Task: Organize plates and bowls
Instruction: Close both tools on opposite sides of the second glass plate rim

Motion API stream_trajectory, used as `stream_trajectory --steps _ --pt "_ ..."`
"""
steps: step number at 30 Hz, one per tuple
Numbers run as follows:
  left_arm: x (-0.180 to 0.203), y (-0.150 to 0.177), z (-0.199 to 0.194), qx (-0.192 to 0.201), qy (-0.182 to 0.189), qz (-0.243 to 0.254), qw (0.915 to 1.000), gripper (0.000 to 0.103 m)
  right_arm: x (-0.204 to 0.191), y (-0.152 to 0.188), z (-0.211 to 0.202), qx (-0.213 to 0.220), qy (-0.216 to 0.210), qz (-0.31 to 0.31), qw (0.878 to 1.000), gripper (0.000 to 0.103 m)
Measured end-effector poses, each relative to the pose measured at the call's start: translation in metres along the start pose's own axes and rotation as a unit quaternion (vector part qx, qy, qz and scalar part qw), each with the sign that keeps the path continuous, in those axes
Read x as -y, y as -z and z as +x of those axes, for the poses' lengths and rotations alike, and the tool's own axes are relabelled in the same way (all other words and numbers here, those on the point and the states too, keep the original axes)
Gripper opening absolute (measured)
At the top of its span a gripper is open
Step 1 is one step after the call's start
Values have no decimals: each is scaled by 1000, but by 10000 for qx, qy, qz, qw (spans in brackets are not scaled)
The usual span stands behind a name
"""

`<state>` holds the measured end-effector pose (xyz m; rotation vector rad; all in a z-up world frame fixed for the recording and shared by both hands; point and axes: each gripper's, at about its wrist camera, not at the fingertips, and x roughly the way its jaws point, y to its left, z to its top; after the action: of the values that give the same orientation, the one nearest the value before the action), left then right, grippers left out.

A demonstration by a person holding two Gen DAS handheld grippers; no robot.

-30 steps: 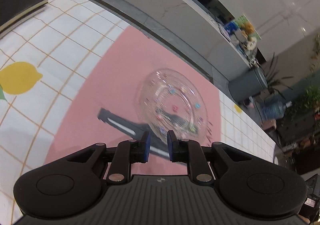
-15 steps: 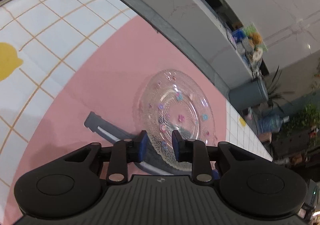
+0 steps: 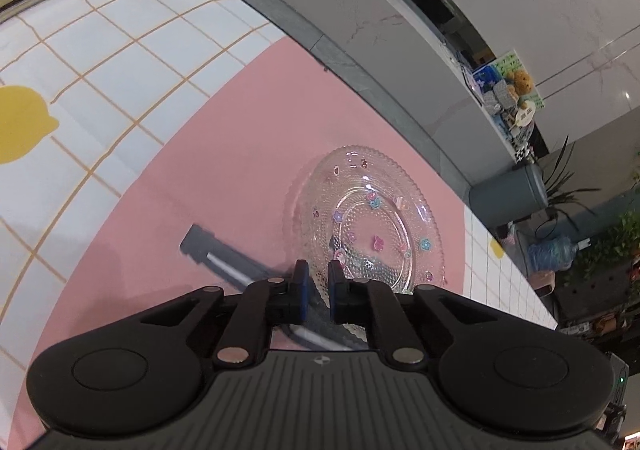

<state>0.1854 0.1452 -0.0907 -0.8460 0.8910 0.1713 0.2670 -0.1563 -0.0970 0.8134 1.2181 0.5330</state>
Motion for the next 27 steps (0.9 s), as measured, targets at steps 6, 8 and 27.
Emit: stream_trajectory --steps 6,8,27 --pt "3 17 -15 -435 -120 221 9987 11 -7 10 -18 -520 372 -209 9977 6" --pt "2 22 -20 -527 -123 236 9983 11 -10 13 -22 -557 474 -321 9968 6" --pt "-3 0 -15 -122 -233 378 9989 27 -7 -9 -14 300 269 -751 9964 34"
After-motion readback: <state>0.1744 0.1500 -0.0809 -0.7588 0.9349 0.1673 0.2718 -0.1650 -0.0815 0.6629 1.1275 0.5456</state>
